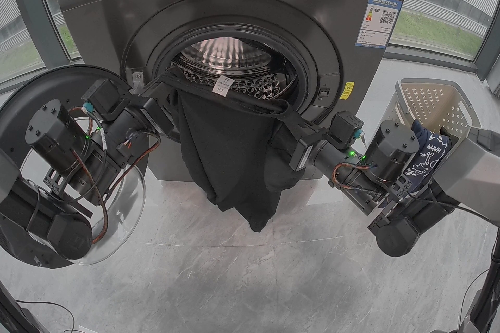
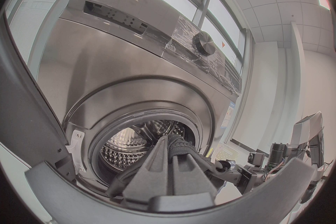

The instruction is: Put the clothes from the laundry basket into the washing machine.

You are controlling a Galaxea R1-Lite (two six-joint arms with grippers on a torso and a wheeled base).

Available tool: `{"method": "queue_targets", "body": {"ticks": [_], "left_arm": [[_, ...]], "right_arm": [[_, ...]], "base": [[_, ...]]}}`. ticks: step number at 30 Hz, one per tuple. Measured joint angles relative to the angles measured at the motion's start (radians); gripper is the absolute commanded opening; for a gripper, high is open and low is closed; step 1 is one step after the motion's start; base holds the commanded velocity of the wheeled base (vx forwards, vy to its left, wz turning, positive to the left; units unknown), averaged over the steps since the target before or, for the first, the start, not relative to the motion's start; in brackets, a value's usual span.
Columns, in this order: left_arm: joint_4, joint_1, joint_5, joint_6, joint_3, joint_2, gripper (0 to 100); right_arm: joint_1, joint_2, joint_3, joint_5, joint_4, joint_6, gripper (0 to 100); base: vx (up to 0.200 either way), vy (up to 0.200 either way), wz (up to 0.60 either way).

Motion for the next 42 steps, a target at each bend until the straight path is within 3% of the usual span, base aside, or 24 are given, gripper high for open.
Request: {"method": "queue_targets", "body": {"ticks": [9,16,27,42], "left_arm": [[-0.001,-0.016,0.002,0.006,0.030,-0.025,0],[0.016,-0.014,0.001,0.006,0.084,-0.078,0],[0.025,-0.019,0.000,0.006,0.179,-0.134,0],[0.021,-0.017,0.001,0.004,0.163,-0.177,0]], "right_arm": [[-0.001,-0.003,-0.041,-0.011,0.007,0.000,0],[0.013,-0.066,-0.056,-0.093,0.013,0.013,0],[0.027,-0.240,0.100,-0.151,0.008,0.064,0],[0.054,-0.306,0.084,-0.187,0.001,0.080,0]], "base": [[0.000,0.000,0.00],[0.000,0.000,0.00],[0.000,0.000,0.00],[0.000,0.000,0.00]]}}
